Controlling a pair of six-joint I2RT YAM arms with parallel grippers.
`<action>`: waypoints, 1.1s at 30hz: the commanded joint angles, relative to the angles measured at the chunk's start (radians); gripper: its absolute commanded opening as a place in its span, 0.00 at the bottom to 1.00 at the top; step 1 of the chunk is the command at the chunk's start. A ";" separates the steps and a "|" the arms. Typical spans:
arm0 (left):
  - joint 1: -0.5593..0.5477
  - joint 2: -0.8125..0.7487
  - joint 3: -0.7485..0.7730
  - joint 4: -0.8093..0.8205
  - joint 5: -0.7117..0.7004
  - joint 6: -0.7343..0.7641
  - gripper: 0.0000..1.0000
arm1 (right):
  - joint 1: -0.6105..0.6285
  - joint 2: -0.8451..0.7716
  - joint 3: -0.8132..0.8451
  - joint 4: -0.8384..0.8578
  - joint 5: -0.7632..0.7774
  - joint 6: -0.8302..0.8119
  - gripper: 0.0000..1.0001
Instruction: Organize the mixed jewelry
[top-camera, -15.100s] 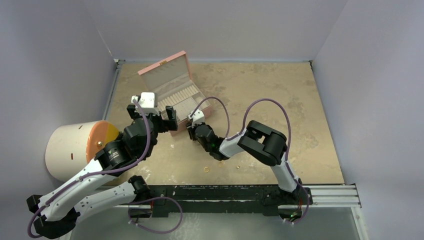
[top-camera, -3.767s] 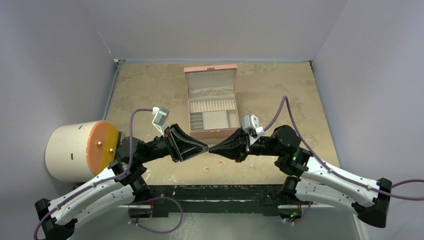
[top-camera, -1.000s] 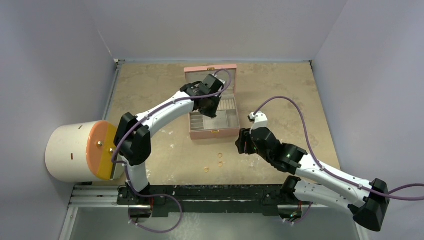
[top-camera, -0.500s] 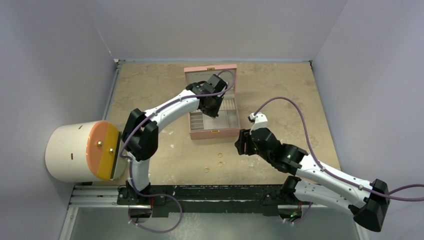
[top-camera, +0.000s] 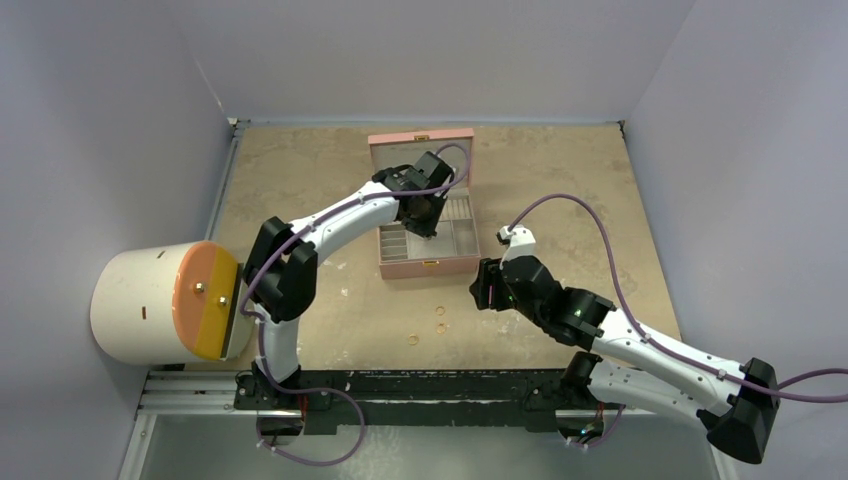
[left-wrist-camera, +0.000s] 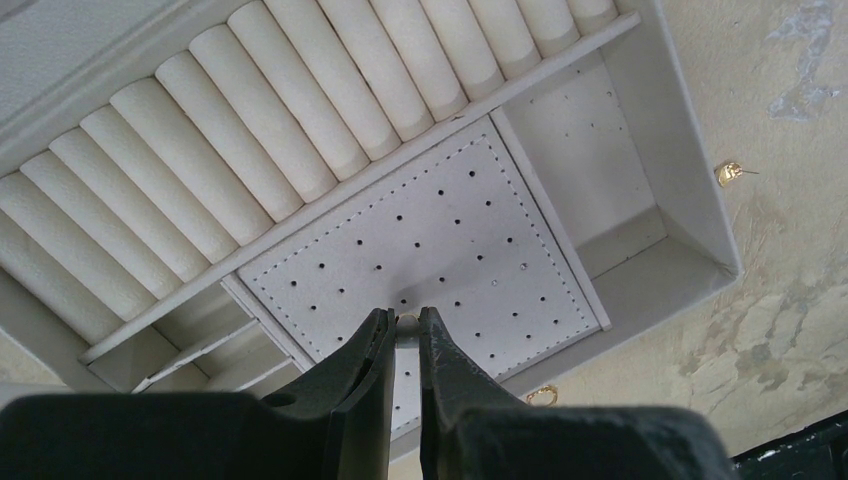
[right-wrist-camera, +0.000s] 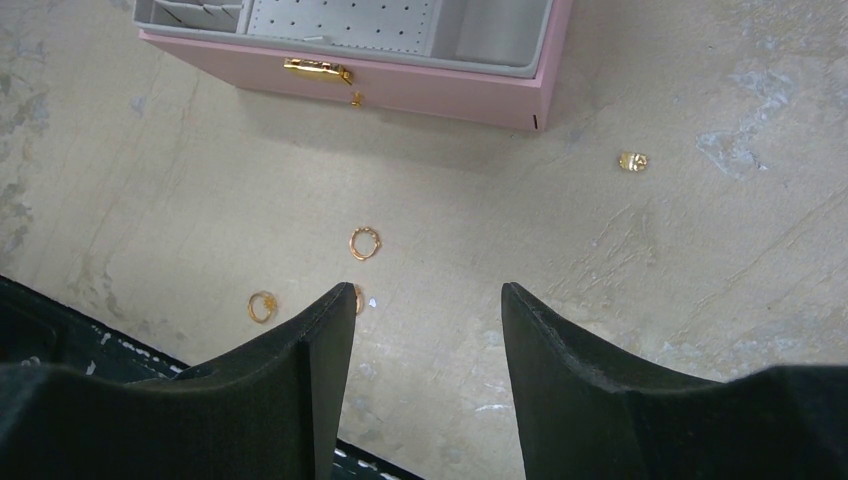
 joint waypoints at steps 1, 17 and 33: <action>-0.007 -0.045 -0.009 0.016 0.023 0.027 0.00 | -0.003 -0.013 -0.010 -0.009 0.006 0.016 0.58; -0.018 -0.086 -0.032 0.029 0.040 0.035 0.00 | -0.004 -0.004 -0.012 -0.007 0.000 0.026 0.58; -0.016 -0.065 -0.013 0.035 0.017 0.038 0.00 | -0.003 0.013 -0.012 0.004 -0.012 0.028 0.58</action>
